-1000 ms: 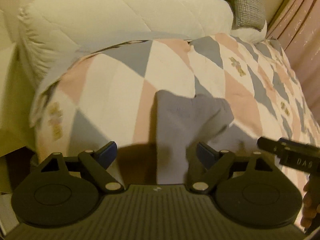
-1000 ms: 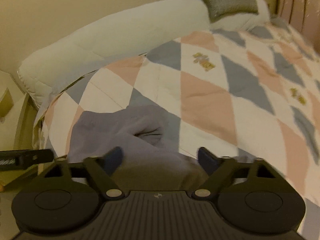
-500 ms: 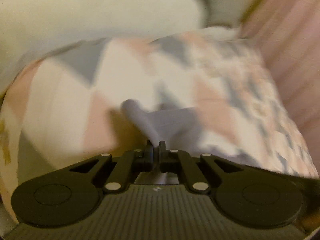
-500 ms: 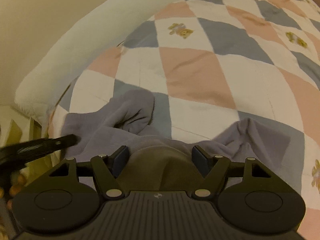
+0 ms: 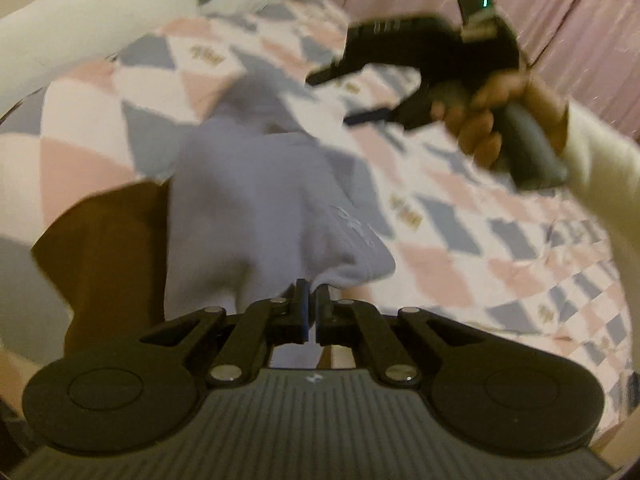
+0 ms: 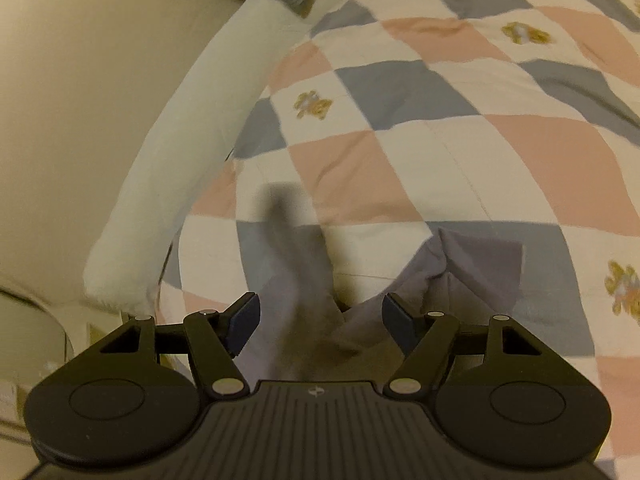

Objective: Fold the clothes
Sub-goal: 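Grasp the grey pants waistband with the left gripper while the right gripper grasps a leg hem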

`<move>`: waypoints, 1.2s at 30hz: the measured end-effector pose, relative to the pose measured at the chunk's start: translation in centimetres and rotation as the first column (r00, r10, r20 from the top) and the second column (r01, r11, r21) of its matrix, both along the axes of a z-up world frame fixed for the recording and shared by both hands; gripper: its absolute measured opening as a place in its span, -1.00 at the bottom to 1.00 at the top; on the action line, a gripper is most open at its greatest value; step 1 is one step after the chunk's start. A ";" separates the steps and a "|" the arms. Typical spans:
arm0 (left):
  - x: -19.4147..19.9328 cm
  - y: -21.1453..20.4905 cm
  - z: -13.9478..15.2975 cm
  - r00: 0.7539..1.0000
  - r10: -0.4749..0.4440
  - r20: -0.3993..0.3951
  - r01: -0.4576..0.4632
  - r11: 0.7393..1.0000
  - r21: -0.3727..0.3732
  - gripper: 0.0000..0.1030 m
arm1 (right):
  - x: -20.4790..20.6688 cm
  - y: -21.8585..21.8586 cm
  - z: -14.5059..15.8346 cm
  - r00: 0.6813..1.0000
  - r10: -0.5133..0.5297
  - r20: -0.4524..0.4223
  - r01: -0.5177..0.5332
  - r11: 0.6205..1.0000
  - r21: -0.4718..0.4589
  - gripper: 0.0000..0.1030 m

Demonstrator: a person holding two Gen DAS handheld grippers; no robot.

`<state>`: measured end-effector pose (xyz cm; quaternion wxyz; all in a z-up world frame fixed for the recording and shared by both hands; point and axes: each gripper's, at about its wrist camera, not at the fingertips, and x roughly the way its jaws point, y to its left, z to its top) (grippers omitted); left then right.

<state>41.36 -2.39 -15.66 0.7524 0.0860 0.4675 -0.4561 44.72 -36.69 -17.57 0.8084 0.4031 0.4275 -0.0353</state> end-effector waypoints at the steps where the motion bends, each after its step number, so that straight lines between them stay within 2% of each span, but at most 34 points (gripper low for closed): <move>1: -0.2 0.1 -0.1 1.000 0.005 0.003 -0.005 1.000 0.002 -1.00 | 0.9 0.1 0.1 1.000 0.023 -0.006 -0.023 1.000 -0.010 0.42; 3: -0.3 0.3 -0.1 1.000 0.024 0.008 -0.024 1.000 -0.004 -1.00 | 2.9 0.4 0.0 0.998 0.058 -0.036 -0.059 0.998 -0.038 0.51; 5: -0.2 0.4 -0.2 0.999 0.046 0.013 -0.045 0.999 -0.004 -1.00 | 4.7 0.1 -0.8 0.995 0.050 -0.086 -0.054 0.997 -0.051 0.51; 9: 0.4 0.8 -0.2 0.996 0.081 0.024 -0.081 0.997 0.008 -1.00 | 5.4 -1.9 -4.5 0.989 -0.029 -0.142 0.038 0.998 0.059 0.52; 14: 1.4 0.9 -0.9 0.996 0.092 0.015 -0.092 0.995 0.025 -0.99 | 6.2 -4.2 -9.0 0.973 -0.108 -0.206 0.148 0.971 0.189 0.46; 17: 1.7 0.9 -1.4 0.995 0.095 0.008 -0.095 0.995 0.035 -0.99 | 6.9 -4.7 -11.0 0.973 -0.117 -0.199 0.162 0.960 0.229 0.33; 20: 2.0 1.0 -1.6 0.995 0.100 0.007 -0.100 0.994 0.038 -0.99 | 7.6 -4.7 -12.9 0.968 -0.105 -0.227 0.162 0.954 0.253 0.28; 21: 2.1 1.0 -1.6 0.995 0.102 0.006 -0.102 0.994 0.038 -0.99 | 7.7 -4.5 -13.5 0.967 -0.099 -0.233 0.161 0.951 0.266 0.24; 23: 1.9 1.0 -1.5 0.995 0.095 0.025 -0.096 0.995 0.039 -0.97 | 7.7 -4.0 -14.1 0.972 -0.082 -0.220 0.150 0.938 0.313 -0.13; 24: 1.7 0.9 -1.4 0.996 0.084 0.042 -0.086 0.996 0.039 -0.97 | 7.7 -3.7 -14.3 0.974 -0.074 -0.215 0.143 0.934 0.328 -0.49; 25: 1.5 0.8 -1.3 0.996 0.073 0.059 -0.076 0.996 0.040 -0.97 | 7.5 -3.4 -14.3 0.975 -0.065 -0.212 0.134 0.935 0.329 -0.69; 27: 0.1 -0.1 -1.0 0.988 0.000 0.152 -0.010 0.998 0.069 -0.92 | 7.2 -2.9 -14.2 0.977 -0.051 -0.205 0.118 0.936 0.331 -0.79; 29: -1.5 -0.8 -0.8 0.967 -0.085 0.242 0.062 0.993 0.103 -0.76 | 6.8 -2.9 -13.7 0.979 -0.050 -0.198 0.116 0.935 0.336 -0.80; 30: -2.4 -1.1 -0.8 0.948 -0.135 0.288 0.104 0.987 0.122 -0.66 | 6.7 -2.9 -13.4 0.980 -0.050 -0.194 0.114 0.934 0.338 -0.80; 31: -3.2 -1.3 -0.8 0.931 -0.173 0.320 0.136 0.981 0.137 -0.34 | 6.5 -3.0 -13.2 0.980 -0.049 -0.191 0.113 0.934 0.339 -0.80; 32: -4.0 -1.6 -1.0 0.906 -0.216 0.364 0.168 0.973 0.158 -0.18 | 6.4 -3.0 -13.0 0.981 -0.050 -0.189 0.113 0.934 0.338 -0.80; 36: -6.7 -3.0 -2.4 0.777 -0.368 0.511 0.260 0.927 0.272 -0.18 | 6.4 -2.8 -12.8 0.982 -0.035 -0.187 0.096 0.940 0.327 -0.80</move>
